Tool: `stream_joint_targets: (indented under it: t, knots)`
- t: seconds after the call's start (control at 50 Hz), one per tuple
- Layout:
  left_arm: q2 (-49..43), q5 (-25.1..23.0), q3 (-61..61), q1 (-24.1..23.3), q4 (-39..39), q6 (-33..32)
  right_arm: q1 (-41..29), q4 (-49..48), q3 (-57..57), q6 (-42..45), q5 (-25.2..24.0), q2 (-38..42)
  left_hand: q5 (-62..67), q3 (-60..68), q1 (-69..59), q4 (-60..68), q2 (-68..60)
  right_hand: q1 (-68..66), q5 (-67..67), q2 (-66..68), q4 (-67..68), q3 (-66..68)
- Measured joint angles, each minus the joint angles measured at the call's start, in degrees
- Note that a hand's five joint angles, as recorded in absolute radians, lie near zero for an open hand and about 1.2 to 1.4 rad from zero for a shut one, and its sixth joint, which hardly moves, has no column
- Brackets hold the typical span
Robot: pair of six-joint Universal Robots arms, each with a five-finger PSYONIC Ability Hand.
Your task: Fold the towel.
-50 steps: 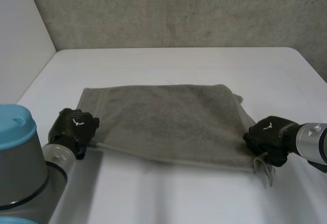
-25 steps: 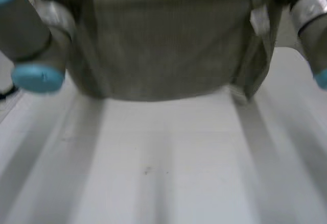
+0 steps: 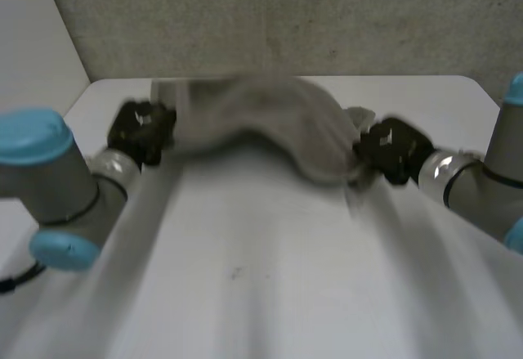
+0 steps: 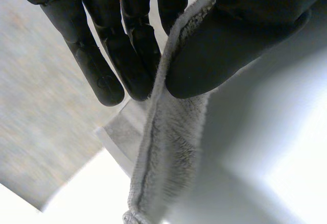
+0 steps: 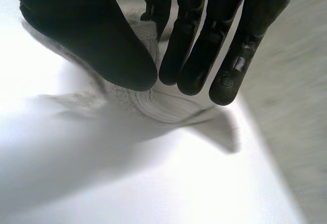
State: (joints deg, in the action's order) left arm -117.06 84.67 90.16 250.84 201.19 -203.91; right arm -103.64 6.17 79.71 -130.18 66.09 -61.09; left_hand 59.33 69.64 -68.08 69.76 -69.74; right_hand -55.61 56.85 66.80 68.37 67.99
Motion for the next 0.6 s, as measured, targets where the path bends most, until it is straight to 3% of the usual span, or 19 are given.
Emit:
stream_joint_targets:
  t: [0.12, 0.22, 0.38, 0.4, 0.42, 0.48, 0.5, 0.6]
  knots:
    - [-0.2, -0.6, 6.5, 2.0, 0.0, -2.8, 2.7, 10.1, 1.7, 7.4, -0.4, 1.6, 0.0, 0.0, 0.0, 0.0, 0.0, 0.0, 0.0, 0.0, 0.0, 0.0]
    - [2.3, -0.5, 8.6, 3.3, -1.3, -6.3, 4.2, 14.0, 1.4, 7.7, -0.2, 1.0, 0.0, 0.0, 0.0, 0.0, 0.0, 0.0, 0.0, 0.0, 0.0, 0.0]
    - [9.5, -0.3, 11.6, 3.7, -3.1, -9.6, 6.9, 14.3, 1.2, -3.9, -0.7, -1.2, 0.0, 0.0, 0.0, 0.0, 0.0, 1.8, -2.8, -3.5, -3.8, -3.6]
    - [10.9, -0.2, 12.2, 3.6, -3.2, -9.7, 7.9, 13.3, 1.7, -9.0, -1.3, -1.6, 0.0, 0.0, 0.0, 0.0, 0.0, 14.0, -17.2, -18.9, -19.7, -19.5]
    - [11.5, -0.1, 12.4, 3.5, -3.2, -9.7, 8.3, 12.9, 2.0, -11.0, -1.6, -1.7, 0.0, 0.0, 0.0, 0.0, 0.0, 19.0, -23.5, -24.9, -25.9, -25.7]
    - [12.5, -0.1, 12.7, 3.5, -3.2, -9.7, 8.9, 12.1, 2.6, -14.0, -2.2, -1.8, 0.0, 0.0, 0.0, 0.0, 0.0, 19.0, -23.5, -24.9, -25.9, -25.7]
    - [14.0, 0.0, 13.1, 3.4, -3.3, -9.5, 10.0, 10.6, 4.2, -19.0, -3.8, -2.3, 0.0, 0.0, 0.0, 0.0, 0.0, 27.1, -34.4, -34.1, -36.2, -35.8]
    - [16.1, 0.1, 13.2, 3.5, -3.5, -9.3, 11.7, 8.1, 8.1, -26.1, -7.4, -4.3, 0.0, 0.0, 0.0, 0.0, 0.0, 29.3, -37.4, -36.8, -39.0, -38.5]
